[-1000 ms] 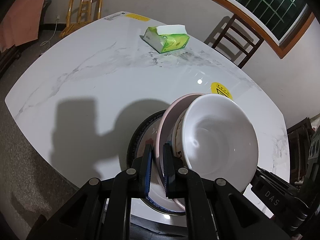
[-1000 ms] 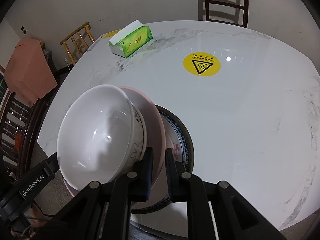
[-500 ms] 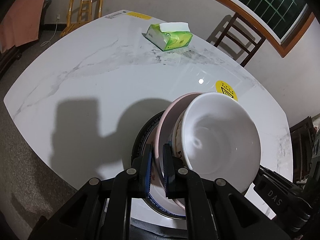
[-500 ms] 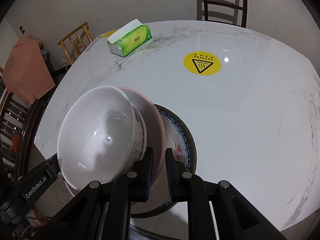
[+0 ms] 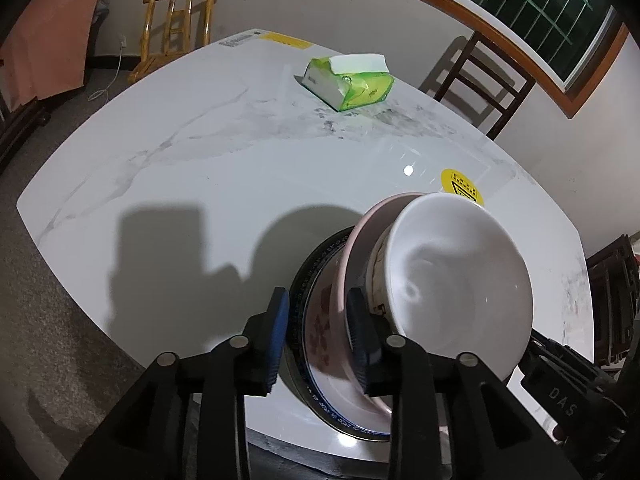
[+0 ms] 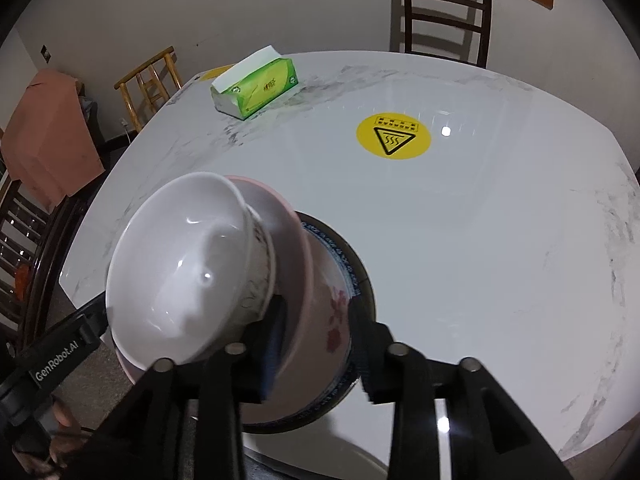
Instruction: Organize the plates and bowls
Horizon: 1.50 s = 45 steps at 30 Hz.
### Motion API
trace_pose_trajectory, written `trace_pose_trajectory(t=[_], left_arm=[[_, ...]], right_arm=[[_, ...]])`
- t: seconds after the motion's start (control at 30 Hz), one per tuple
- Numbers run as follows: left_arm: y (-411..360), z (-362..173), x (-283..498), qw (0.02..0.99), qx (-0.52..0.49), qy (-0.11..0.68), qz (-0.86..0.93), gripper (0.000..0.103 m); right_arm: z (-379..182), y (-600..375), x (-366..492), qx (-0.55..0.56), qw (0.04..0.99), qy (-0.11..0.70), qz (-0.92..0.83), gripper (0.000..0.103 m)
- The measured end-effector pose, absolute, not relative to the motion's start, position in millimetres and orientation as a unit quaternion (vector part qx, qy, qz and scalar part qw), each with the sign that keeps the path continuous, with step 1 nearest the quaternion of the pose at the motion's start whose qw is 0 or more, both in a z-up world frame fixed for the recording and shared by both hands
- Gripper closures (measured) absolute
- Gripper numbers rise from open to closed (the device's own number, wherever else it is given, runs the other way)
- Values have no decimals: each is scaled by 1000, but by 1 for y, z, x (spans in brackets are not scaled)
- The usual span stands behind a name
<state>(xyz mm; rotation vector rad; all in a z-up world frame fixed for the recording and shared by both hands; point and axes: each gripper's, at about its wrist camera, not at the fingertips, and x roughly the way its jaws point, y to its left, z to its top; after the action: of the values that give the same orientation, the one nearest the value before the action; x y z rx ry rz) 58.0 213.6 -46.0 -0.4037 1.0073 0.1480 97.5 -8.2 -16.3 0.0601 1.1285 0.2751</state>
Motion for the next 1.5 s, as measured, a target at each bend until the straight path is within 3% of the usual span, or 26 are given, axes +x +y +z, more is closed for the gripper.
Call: trace_pose_trajectory(t=[0.23,0.33,0.47,0.93,1.5], left_arm=[[213,-36,45,867,-179,460,65,66],[211,-29,37,875,-170,449,66,63],[208,-20,23,885,-152,434,74,56],[159,-16,-20,903,-81,415,81,35],[133,-23,-28,901,-71,418,94,30]], right_arm=[[-7,-22,88,37,844,517,134,42],[-3,-26,82,27,852,506,132,38],[0,-36,69,29,856,498,136,21],[3,-43,14,-11,874,458,160,18],[1,-52,-10,-16,876,451,169,18]])
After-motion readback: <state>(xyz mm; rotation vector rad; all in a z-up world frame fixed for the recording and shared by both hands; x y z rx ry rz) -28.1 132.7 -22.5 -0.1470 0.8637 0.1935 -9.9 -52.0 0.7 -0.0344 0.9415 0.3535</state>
